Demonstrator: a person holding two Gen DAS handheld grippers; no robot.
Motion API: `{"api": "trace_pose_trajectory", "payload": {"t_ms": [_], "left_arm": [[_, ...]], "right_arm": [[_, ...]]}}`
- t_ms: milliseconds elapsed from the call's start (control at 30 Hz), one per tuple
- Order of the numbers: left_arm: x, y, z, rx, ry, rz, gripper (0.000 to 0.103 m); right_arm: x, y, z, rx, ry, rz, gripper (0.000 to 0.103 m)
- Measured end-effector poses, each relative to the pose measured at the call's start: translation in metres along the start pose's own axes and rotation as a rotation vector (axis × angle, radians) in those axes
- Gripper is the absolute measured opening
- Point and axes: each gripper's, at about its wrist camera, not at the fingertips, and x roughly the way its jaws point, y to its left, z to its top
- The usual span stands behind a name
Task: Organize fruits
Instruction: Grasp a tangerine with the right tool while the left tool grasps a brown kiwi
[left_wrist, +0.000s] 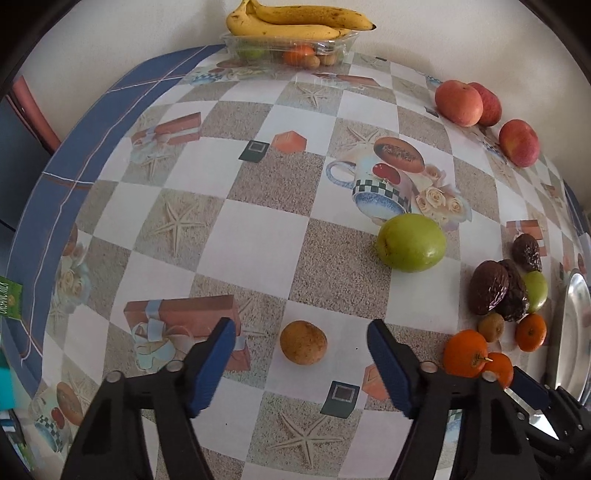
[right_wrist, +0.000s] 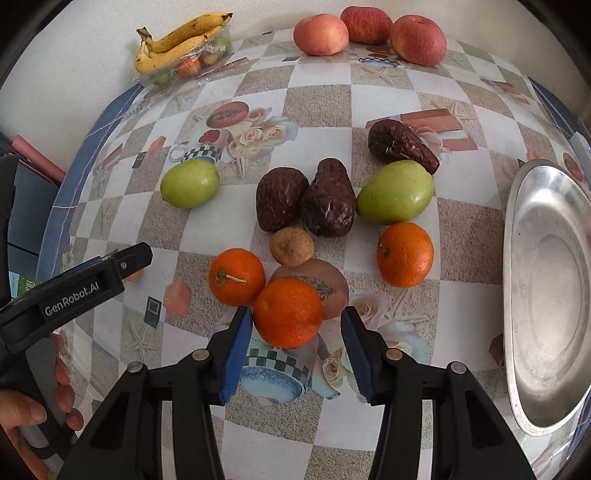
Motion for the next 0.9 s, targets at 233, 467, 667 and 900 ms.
{"api": "trace_pose_trajectory", "payload": {"t_ms": [233, 467, 667, 900], "left_arm": [[0.004, 0.001, 0.002, -0.010, 0.025, -0.005, 0.045], [0.004, 0.003, 0.001, -0.023, 0.047, -0.010, 0.029], [-0.004, 0.004, 0.003, -0.030, 0.030, -0.009, 0.029], [-0.028, -0.002, 0.006, -0.016, -0.033, -0.023, 0.029]], "right_arm": [[0.000, 0.003, 0.000, -0.010, 0.001, 0.020, 0.040], [0.000, 0.003, 0.001, -0.003, 0.004, 0.026, 0.039], [-0.009, -0.002, 0.002, 0.009, -0.016, 0.030, 0.039], [-0.030, -0.017, 0.008, 0.033, -0.086, -0.040, 0.039]]}}
